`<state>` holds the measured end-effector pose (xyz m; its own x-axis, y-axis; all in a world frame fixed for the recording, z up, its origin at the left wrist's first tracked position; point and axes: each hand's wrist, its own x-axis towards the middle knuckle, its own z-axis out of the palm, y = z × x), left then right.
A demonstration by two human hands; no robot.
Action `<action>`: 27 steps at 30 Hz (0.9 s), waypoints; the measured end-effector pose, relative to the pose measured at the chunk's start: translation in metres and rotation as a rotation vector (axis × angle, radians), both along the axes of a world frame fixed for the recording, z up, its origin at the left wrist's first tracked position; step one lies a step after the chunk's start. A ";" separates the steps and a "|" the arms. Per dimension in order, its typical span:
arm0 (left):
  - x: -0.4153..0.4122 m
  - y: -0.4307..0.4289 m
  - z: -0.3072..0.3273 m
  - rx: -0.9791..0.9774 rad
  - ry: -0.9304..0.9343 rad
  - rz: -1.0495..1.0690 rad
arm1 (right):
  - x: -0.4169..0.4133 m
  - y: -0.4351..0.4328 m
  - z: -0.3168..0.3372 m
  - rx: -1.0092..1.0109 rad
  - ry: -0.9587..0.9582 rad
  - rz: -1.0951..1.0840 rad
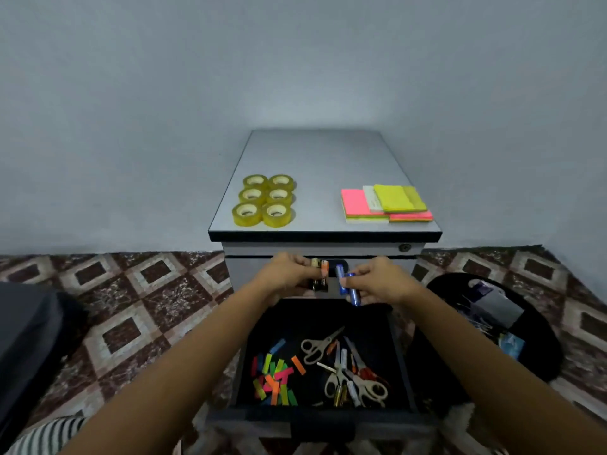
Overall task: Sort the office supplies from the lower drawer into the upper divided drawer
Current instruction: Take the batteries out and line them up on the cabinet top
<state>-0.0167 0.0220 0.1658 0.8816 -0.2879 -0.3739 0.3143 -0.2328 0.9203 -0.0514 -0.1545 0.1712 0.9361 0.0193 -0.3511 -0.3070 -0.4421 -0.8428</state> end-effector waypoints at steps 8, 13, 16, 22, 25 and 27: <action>0.036 -0.024 0.087 0.012 -0.149 0.063 | 0.040 -0.004 0.093 -0.107 -0.177 -0.137; 0.064 -0.045 0.086 0.175 -0.135 0.149 | 0.073 0.003 0.104 -0.311 -0.140 -0.154; 0.074 -0.052 0.076 0.263 -0.167 0.174 | 0.084 0.006 0.095 -0.412 -0.157 -0.138; 0.080 -0.057 0.071 0.402 -0.245 0.148 | 0.092 0.008 0.087 -0.519 -0.190 -0.088; 0.082 -0.057 0.070 0.440 -0.258 0.144 | 0.095 0.010 0.086 -0.502 -0.193 -0.078; 0.083 -0.056 0.071 0.458 -0.261 0.136 | 0.098 0.014 0.086 -0.536 -0.207 -0.063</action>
<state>0.0665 -0.0337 0.2364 0.9800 -0.0235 -0.1976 0.1440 -0.6014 0.7858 0.0463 -0.1410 0.2573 0.9800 -0.1687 -0.1059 -0.1991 -0.8103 -0.5511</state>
